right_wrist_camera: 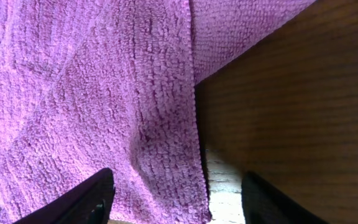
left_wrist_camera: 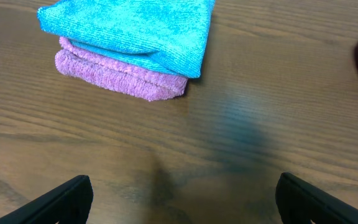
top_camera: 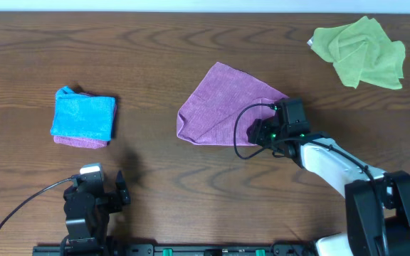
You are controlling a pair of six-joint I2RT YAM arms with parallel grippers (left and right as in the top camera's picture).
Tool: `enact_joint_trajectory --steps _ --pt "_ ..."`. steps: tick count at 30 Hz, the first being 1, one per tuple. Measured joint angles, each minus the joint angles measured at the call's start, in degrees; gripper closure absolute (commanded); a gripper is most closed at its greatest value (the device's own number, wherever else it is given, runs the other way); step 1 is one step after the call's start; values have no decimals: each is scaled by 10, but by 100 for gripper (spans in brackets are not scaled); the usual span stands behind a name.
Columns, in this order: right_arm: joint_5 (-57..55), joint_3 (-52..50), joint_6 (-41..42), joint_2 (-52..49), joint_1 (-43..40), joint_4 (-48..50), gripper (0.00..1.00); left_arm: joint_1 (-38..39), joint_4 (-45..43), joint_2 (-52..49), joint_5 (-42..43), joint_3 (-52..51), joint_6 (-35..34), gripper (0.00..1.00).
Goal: Fold the cloth
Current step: 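Pull the purple cloth's corner rightward with the right gripper to spread it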
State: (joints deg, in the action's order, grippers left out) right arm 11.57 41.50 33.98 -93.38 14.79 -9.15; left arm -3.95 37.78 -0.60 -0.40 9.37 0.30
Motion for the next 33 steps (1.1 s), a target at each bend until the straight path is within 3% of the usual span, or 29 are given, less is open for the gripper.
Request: enact_joint_trajectory --steps 12,15,21,33 --pt "11 2 2 -17 0 27 45 0 0 0 0 0 0 5" --pt "20 7 2 -30 -1 44 58 0 0 0 0 0 0 5" --pt "26 9 11 -44 -2 46 99 0 0 0 0 0 0 5" --pt "25 5 16 -5 -2 -66 99 0 0 0 0 0 0 5"
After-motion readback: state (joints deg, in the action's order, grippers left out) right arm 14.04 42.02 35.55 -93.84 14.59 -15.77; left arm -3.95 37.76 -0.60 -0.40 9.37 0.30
